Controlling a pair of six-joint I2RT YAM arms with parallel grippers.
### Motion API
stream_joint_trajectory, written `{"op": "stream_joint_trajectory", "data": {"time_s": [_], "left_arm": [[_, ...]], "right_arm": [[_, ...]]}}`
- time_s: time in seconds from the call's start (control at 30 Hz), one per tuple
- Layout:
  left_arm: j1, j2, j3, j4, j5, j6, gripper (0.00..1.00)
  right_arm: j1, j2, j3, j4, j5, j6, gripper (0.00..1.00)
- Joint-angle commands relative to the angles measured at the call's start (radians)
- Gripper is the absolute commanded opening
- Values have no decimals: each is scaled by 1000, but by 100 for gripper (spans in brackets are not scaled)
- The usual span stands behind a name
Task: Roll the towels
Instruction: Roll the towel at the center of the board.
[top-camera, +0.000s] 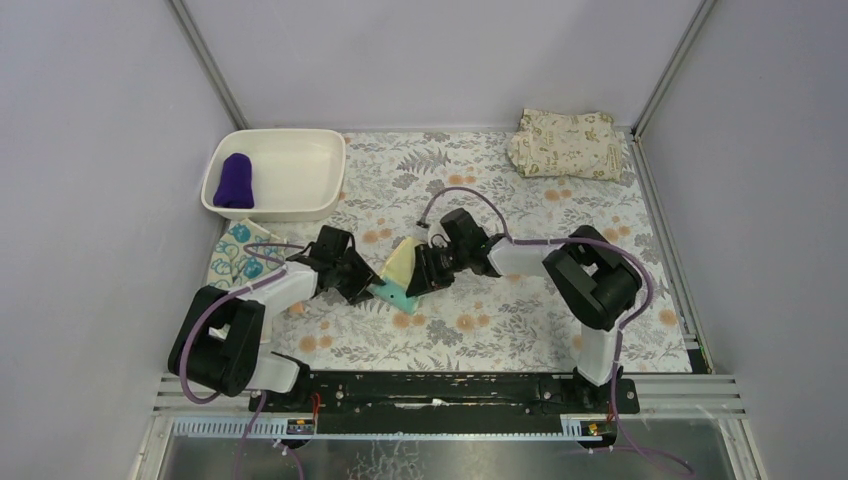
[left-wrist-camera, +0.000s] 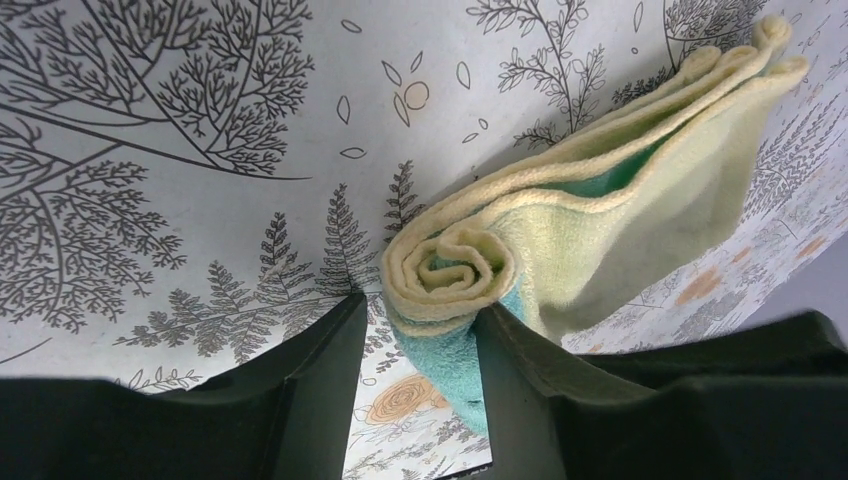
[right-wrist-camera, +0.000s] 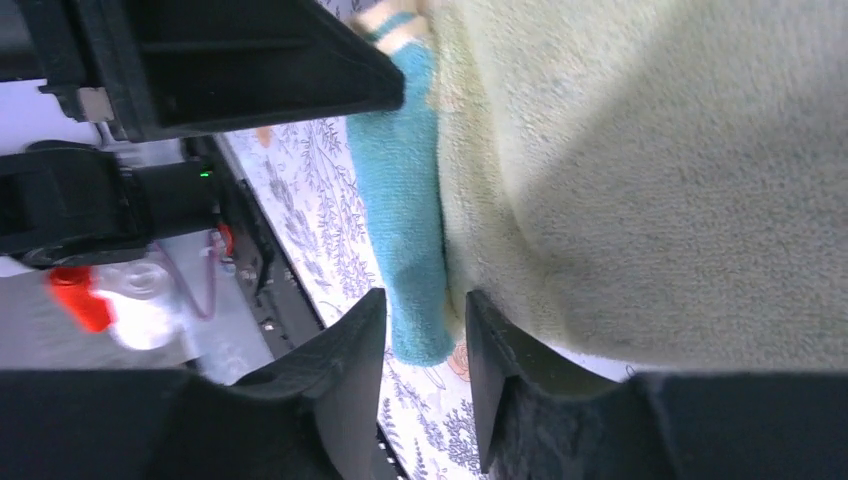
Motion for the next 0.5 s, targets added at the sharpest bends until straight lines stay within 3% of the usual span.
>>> {"op": "stream_joint_trajectory", "data": {"time_s": [0.0,0.2,0.33,0.47], "left_arm": [[-8,66,-37,-81,-107,26,44],[-21,87,-23,-92,-113,27,43],[-27,92,-13,-97,-112,28,43],[-30,89,-12,-103,-119,27,43]], "right_arm": [[83,-116,114,-317,265,-236,44],[245,-187,184,-456,626,-408,51],[367,-196,186,-439,832,-489,52],[443,-181,192,-397,935,-549,52]]}}
